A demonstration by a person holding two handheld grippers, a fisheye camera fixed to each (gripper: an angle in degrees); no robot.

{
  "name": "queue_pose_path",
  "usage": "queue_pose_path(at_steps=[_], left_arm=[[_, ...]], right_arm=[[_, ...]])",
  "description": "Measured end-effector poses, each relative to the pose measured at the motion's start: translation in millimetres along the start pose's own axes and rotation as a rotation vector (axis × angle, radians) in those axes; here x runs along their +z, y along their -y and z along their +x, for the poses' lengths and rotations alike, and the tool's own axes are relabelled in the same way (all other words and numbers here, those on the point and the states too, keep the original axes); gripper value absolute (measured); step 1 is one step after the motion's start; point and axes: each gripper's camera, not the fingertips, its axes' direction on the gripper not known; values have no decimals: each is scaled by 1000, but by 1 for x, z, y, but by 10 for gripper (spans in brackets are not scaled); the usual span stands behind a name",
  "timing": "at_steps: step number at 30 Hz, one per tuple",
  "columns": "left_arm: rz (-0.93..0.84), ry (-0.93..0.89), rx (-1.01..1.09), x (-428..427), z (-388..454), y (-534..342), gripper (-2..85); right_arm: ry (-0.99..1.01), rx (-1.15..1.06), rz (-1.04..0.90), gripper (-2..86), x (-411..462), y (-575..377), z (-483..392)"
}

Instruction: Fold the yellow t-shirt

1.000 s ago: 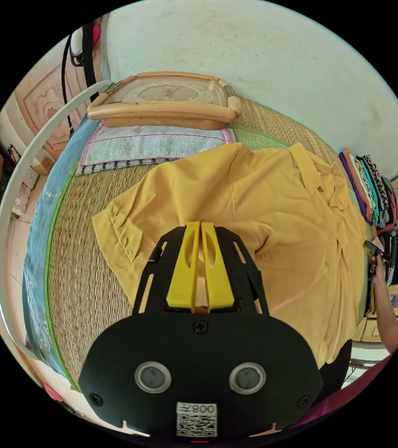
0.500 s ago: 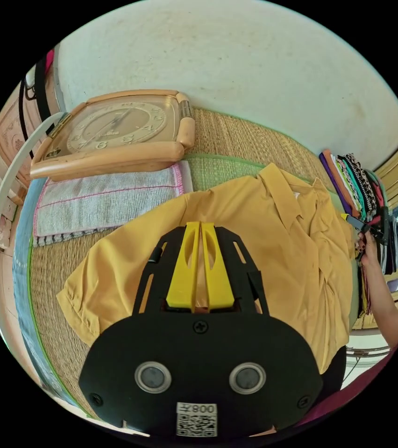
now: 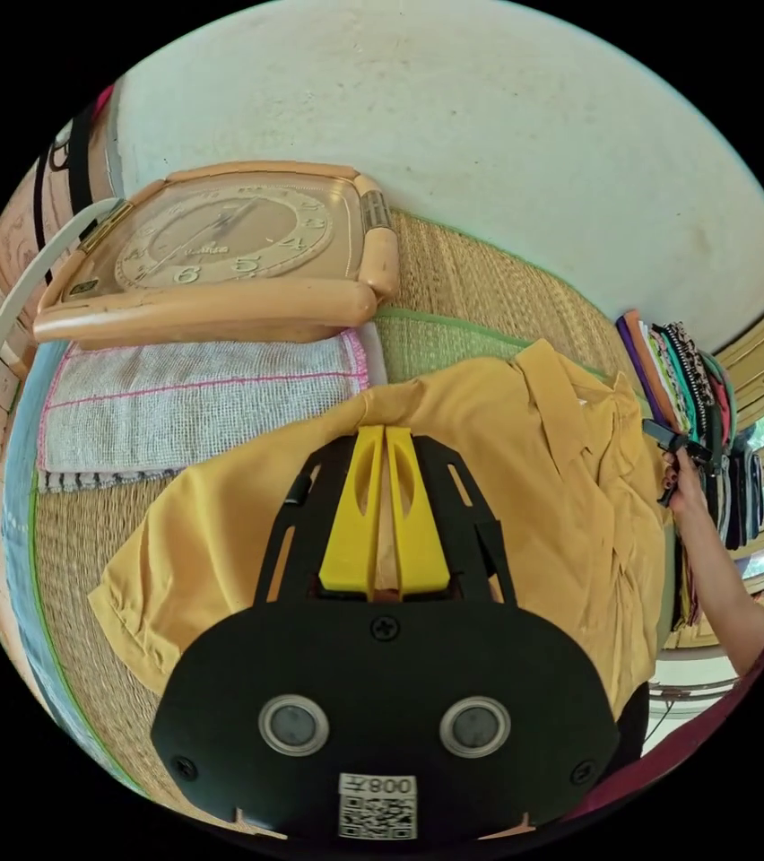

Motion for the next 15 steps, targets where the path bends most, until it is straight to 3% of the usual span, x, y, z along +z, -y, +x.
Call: queue_pose_path(at_steps=[5, 9, 13, 15], left_arm=[[75, -110, 6, -53, -9, -61, 5], [51, -88, -44, -75, -24, -121, 5], [-60, 68, -124, -76, -46, -171, 4], [-60, 117, -113, -80, -53, -180, 4]], right_arm=[[50, -37, 82, 1, -60, -56, -5], [-42, -17, 41, 1, -91, -133, 3], [-153, 34, -78, 1, -86, -166, 23], [-86, 82, -45, 1, -96, -167, 39]])
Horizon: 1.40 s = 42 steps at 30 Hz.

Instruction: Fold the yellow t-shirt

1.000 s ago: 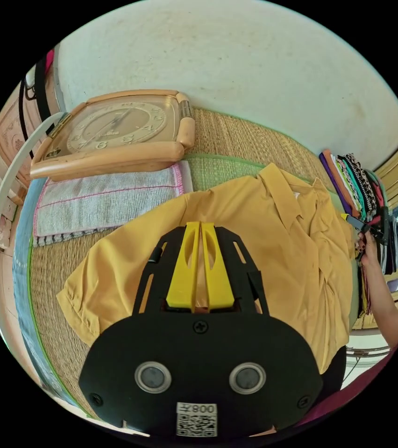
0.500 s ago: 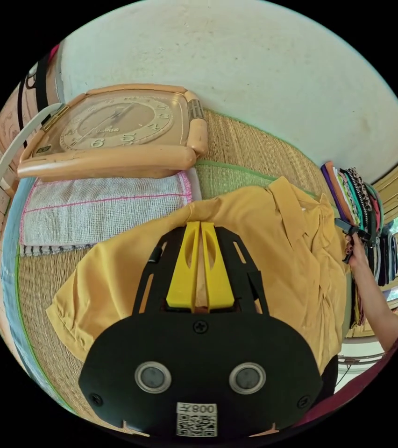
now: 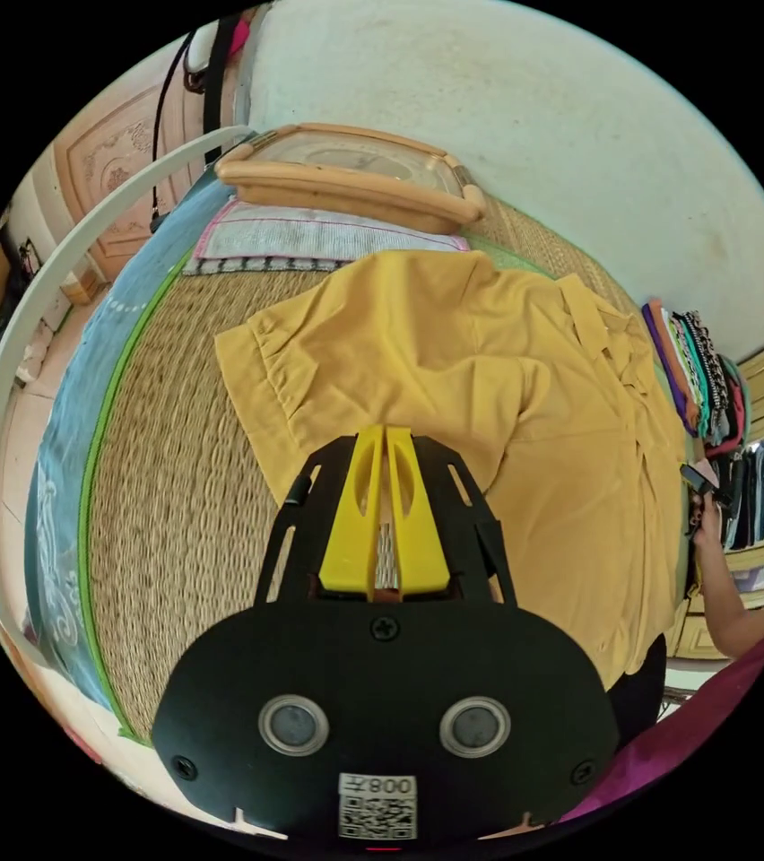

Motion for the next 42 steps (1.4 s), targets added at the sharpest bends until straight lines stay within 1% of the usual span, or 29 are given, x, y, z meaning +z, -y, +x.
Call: queue_pose_path(at_steps=[1, 3, 4, 7, 10, 13, 17, 21, 23, 24, 28, 31, 33, 36, 37, 39, 41, 42], left_arm=[[-5, 40, -45, -4, -5, -4, 5], [-1, 13, -61, -14, -8, -12, 8], [13, -29, -64, -23, -8, -20, 10], [11, -101, -38, -45, 0, -54, 22], [-50, -164, -13, -59, 7, -101, 46], [-107, -196, -61, -71, 3, -154, 62], [-150, -267, -144, -82, -6, -215, 73], [-201, -350, -148, -82, 4, -244, 60], [-241, -312, -123, -86, 19, -255, 26], [-237, -307, -114, -90, 23, -257, 23], [-94, -370, -129, -135, 38, -281, 16], [-62, -260, -151, -153, 44, -301, 30], [-67, -231, -165, -155, 51, -310, 50], [-39, -230, -129, -158, 86, -319, 72], [-40, -228, -74, -157, 110, -320, 74], [-68, -264, 25, -147, 153, -319, 77], [-148, -361, 144, -118, 211, -317, 79], [-174, -375, 169, -110, 225, -316, 79]], right_arm=[[-4, 18, -1, 1, -2, 2, 3], [-60, 31, 7, 2, -14, 6, -3], [-54, 23, 10, 2, -18, 6, -6], [-10, 16, 25, 4, -41, -5, -17], [94, -6, 28, 8, -60, -27, -33], [172, -45, -26, 20, -66, -55, -63], [279, -122, -163, 46, -53, -96, -117], [322, -178, -272, 60, -37, -126, -164], [334, -185, -291, 63, -33, -132, -179], [361, -182, -308, 65, -30, -134, -186], [398, -175, -354, 64, -21, -137, -198], [376, -201, -415, 62, -10, -139, -209], [367, -213, -448, 61, -5, -140, -217], [347, -240, -467, 57, -7, -142, -229], [345, -247, -469, 55, -8, -142, -232], [324, -285, -466, 47, -14, -143, -246], [301, -314, -466, 39, -16, -143, -258], [289, -324, -464, 35, -17, -141, -264]])
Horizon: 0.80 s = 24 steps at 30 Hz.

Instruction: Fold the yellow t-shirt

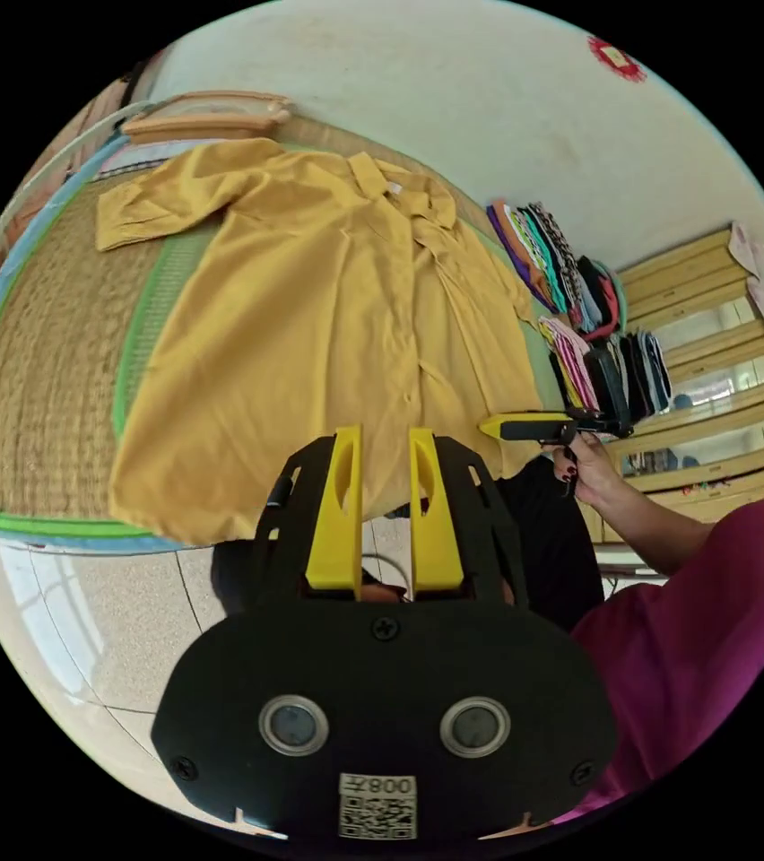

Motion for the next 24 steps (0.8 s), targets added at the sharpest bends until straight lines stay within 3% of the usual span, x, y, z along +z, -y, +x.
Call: queue_pose_path(at_steps=[3, 5, 10, 19, 24], left_arm=[[-127, 38, 82, 53, 40, 17, 72], [-129, 187, 156, 67, 63, 17, 37], [-206, 173, 194, 71, 83, 5, 18], [-135, 154, 152, 86, 126, 7, 76], [-144, 248, 188, 104, 147, 9, 37]], right_arm=[[-36, 2, 18, 26, -9, 9, -9], [-66, 0, 25, 20, -16, 13, -12], [-72, 14, 29, 6, -25, 16, -13], [-50, -8, 84, 25, -50, 41, -54], [-16, -37, 192, 59, -87, 115, -67]])
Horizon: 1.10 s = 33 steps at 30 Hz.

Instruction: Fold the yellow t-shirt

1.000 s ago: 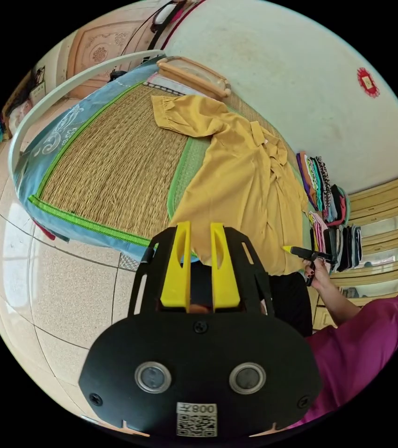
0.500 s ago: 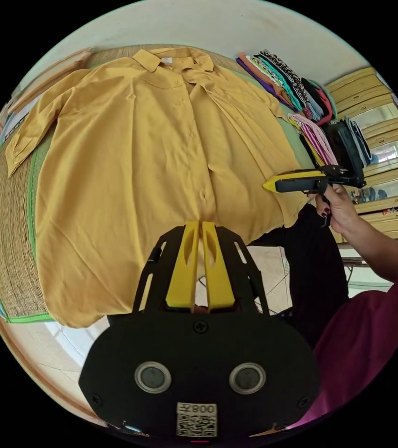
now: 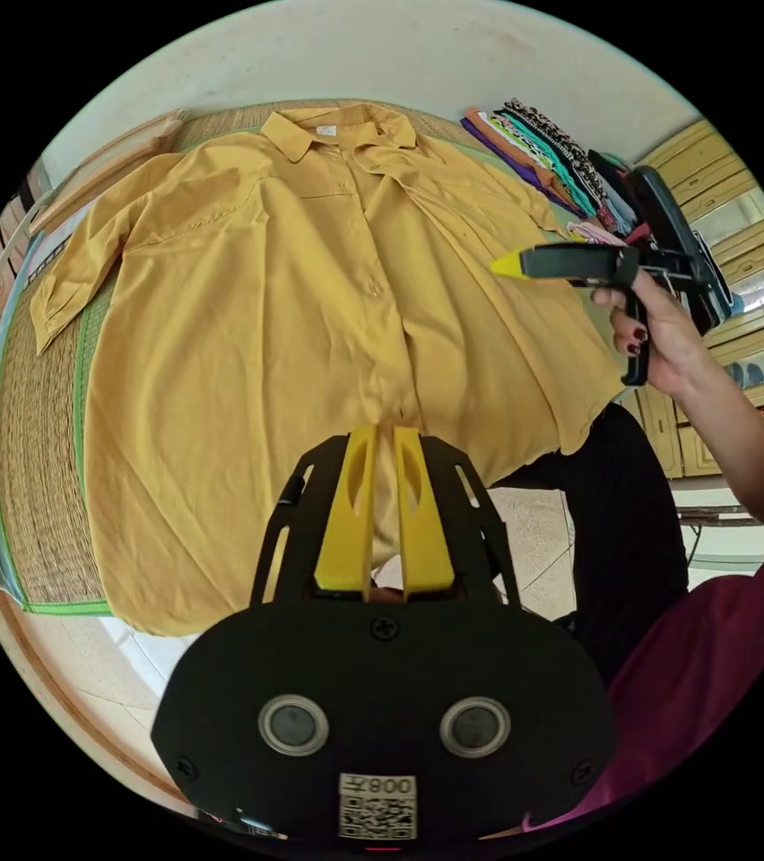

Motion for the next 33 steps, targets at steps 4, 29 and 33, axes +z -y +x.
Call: queue_pose_path(at_steps=[4, 29, 33], left_arm=[[-3, -39, -12, 3, 8, 3, 16], [84, -288, -23, -8, 27, 14, 4], [106, -310, 22, -19, 37, 21, 4]], right_arm=[[-43, -42, 37, 74, 0, 78, -6], [-646, -408, -24, 15, 48, 309, -123], [-622, -428, 61, 10, 3, 318, -141]])
